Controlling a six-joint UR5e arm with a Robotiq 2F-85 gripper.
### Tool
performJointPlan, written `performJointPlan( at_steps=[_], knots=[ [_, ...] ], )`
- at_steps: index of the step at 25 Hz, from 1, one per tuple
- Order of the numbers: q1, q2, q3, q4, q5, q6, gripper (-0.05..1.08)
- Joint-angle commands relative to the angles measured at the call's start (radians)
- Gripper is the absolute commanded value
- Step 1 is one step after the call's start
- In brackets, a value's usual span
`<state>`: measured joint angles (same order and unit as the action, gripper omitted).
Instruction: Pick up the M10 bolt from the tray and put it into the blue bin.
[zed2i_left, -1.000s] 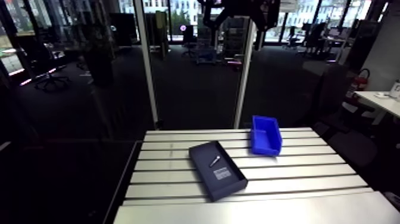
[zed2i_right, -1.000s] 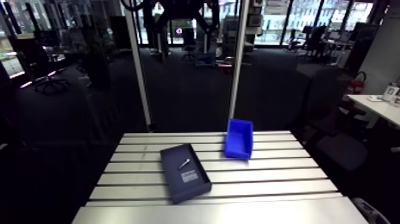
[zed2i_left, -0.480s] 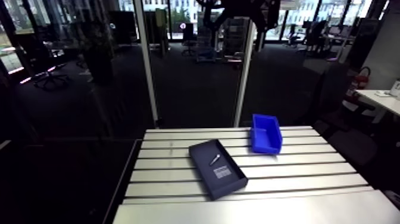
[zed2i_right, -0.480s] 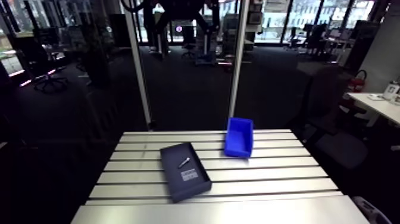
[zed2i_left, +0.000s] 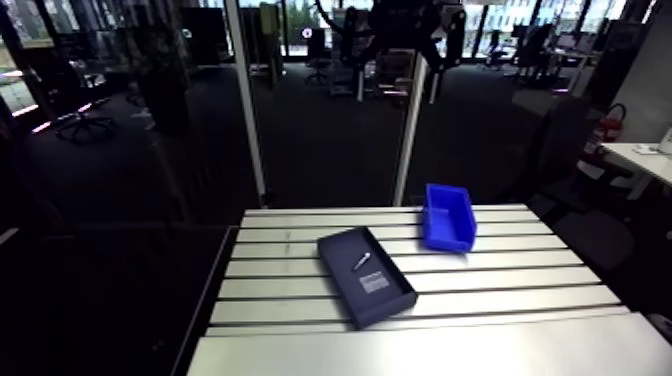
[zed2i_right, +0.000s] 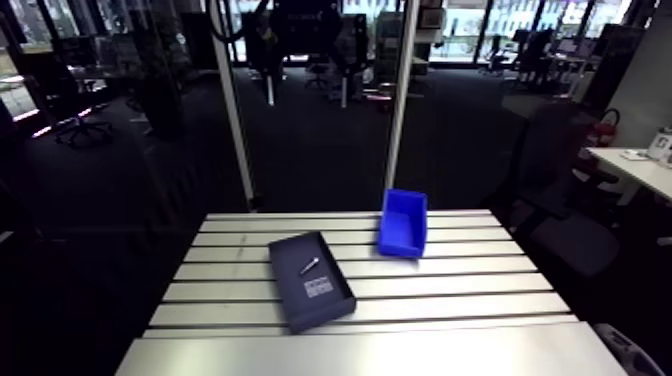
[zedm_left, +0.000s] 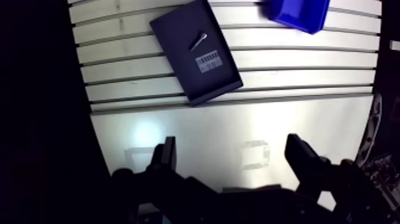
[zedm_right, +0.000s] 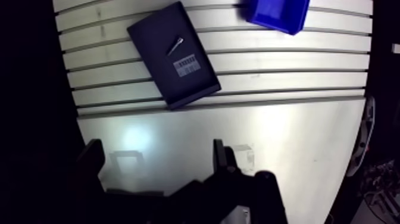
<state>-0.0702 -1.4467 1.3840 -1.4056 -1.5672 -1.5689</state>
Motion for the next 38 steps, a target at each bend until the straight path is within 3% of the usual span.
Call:
performJointPlan(
  at_steps=[1,13,19,22,24,27,38],
  knots=[
    [0.000,0.013,0.065,-0.097,0.005,0.073,0.01],
    [-0.011,0.047,0.198,-0.298,0.005,0.389,0.01],
    [-0.008,0.047,0.247,-0.324,0.005,0.563,0.01],
    [-0.006,0.047,0.284,-0.367,0.011,0.637,0.01],
    [-0.002,0.047,0.318,-0.404,0.031,0.689,0.01],
    [-0.002,0.062,0.366,-0.454,0.042,0.728,0.02],
    [-0.010,0.107,0.419,-0.500,0.040,0.775,0.02]
  ],
)
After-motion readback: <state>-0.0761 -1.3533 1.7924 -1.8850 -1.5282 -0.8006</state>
